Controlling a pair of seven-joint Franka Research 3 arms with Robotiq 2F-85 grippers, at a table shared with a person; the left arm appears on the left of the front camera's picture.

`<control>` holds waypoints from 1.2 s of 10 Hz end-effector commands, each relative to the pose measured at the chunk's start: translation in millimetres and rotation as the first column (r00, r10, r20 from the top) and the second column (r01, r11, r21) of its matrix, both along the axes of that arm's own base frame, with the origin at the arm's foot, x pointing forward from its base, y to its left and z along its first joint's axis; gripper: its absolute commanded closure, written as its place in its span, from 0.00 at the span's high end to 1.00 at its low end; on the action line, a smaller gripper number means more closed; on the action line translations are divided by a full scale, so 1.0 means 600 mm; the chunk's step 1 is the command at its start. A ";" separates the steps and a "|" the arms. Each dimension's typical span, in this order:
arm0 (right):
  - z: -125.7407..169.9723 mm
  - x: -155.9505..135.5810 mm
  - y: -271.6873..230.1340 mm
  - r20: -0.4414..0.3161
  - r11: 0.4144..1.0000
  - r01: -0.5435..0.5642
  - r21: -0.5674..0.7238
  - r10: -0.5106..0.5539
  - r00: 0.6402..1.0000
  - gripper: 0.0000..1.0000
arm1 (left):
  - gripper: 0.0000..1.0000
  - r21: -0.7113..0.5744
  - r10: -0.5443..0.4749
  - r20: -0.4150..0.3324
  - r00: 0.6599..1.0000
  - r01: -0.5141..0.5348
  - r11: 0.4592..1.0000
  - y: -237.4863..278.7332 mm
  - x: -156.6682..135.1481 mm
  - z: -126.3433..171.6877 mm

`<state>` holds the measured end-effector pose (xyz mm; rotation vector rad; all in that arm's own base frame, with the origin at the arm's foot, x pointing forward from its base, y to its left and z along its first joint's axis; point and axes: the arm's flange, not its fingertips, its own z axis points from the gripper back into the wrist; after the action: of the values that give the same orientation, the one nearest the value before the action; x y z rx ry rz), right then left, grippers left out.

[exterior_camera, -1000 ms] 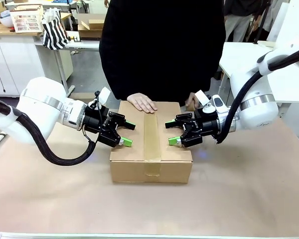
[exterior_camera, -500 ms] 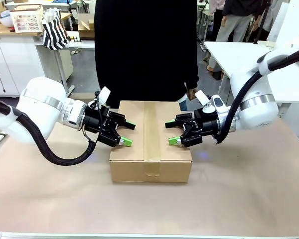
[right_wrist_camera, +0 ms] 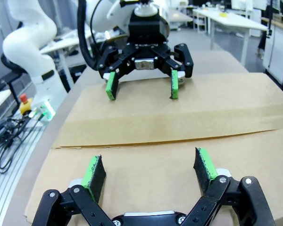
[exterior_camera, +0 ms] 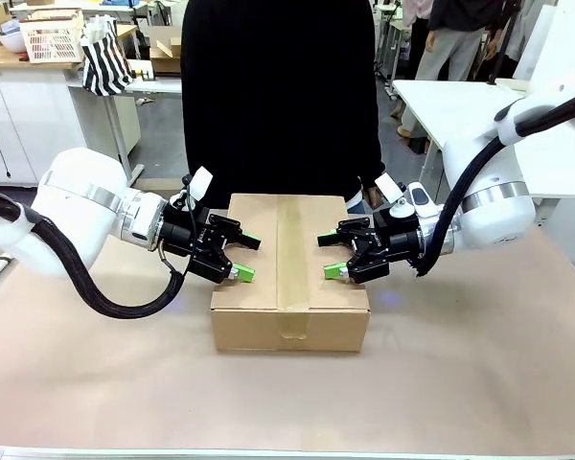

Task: Pack the gift set into the box.
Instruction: Press and hold the closed box until the human finishes sealing it.

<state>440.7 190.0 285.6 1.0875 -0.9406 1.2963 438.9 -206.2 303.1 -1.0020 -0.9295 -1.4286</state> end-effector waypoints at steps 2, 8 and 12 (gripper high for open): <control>0.000 -0.001 0.000 0.000 1.000 0.002 -0.001 -0.002 1.000 1.00 | 1.00 -0.001 -0.007 0.010 1.000 0.007 1.000 0.004 -0.003 -0.007; 0.103 -0.044 -0.047 -0.215 0.998 -0.033 -0.048 0.022 0.976 1.00 | 1.00 -0.055 0.001 -0.275 0.961 -0.017 0.998 0.061 -0.017 0.093; 0.223 -0.134 -0.253 -0.466 0.928 0.268 -0.258 -0.362 0.807 1.00 | 1.00 -0.042 -0.066 -0.679 0.731 0.052 0.998 0.193 -0.084 0.171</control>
<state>372.8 61.8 404.8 0.9868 -0.6021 0.8237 394.1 -103.1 406.5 -1.3901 -0.4757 -1.0327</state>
